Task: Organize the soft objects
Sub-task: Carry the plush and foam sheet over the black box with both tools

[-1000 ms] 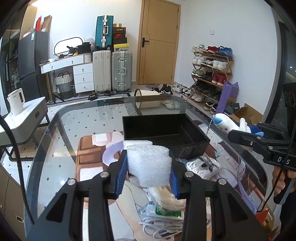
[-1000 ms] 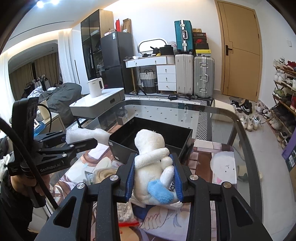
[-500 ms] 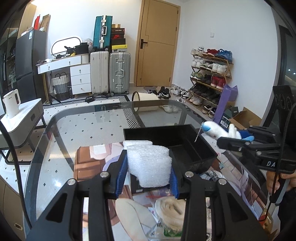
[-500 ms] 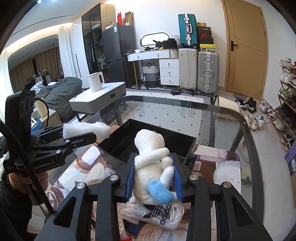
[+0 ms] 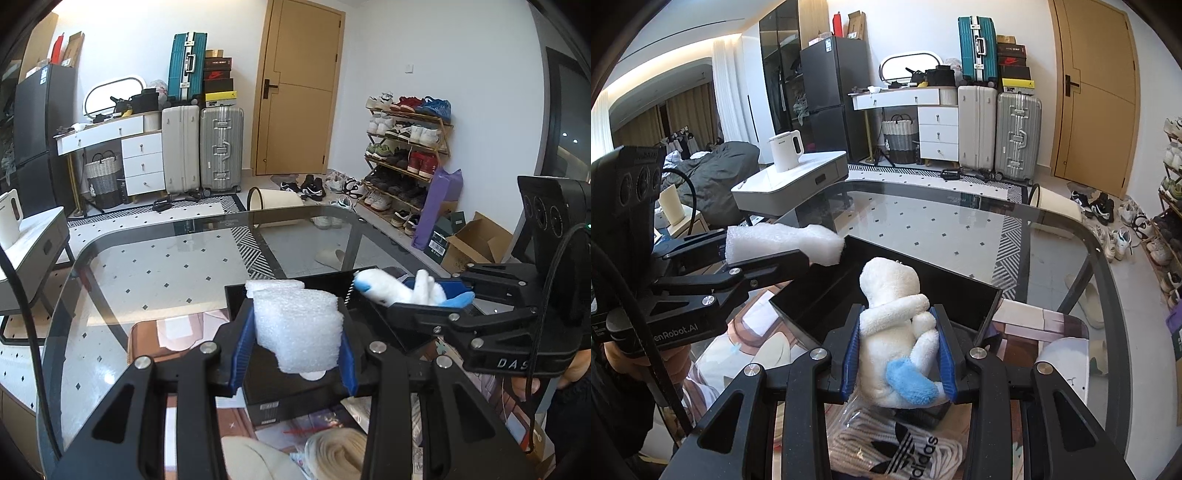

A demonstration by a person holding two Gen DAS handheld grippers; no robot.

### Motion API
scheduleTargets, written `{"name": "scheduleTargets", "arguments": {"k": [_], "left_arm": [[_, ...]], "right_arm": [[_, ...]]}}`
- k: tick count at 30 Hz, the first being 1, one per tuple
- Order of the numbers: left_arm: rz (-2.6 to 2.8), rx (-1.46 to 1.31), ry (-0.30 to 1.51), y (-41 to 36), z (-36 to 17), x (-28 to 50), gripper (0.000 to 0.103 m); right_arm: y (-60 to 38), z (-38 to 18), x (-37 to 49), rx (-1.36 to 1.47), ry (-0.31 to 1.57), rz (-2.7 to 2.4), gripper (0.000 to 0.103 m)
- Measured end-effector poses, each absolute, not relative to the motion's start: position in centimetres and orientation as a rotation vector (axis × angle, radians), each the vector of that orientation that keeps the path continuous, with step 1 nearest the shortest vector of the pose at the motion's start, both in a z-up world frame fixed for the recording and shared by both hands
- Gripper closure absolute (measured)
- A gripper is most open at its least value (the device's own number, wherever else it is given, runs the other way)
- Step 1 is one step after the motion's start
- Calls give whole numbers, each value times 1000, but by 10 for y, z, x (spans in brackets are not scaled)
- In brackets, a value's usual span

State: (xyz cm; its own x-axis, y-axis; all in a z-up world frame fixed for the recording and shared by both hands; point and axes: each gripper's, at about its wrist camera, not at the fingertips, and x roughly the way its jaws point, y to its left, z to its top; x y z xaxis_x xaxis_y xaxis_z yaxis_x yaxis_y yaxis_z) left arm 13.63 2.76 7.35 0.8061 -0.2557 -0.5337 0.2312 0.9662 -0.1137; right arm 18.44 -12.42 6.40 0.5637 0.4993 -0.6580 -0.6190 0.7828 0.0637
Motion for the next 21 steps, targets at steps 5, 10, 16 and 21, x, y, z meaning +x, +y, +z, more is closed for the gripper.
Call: {"name": "scheduleTargets", "arguments": {"k": [5,10,16,21], "left_arm": [[-265,-26,596,23,67,149,65],[-259,-16,627,20,55,159,64],[-259,5,644,12,45,164,64],[-260,10,660,10,40,166,64]], "right_arm": [[-116,56,196,-202,730,658,67],[-109,43,209,-240,749,639,67],[-100,33,216,-286,762,632,67],[-92,27,219,-334,768,632,67]]}}
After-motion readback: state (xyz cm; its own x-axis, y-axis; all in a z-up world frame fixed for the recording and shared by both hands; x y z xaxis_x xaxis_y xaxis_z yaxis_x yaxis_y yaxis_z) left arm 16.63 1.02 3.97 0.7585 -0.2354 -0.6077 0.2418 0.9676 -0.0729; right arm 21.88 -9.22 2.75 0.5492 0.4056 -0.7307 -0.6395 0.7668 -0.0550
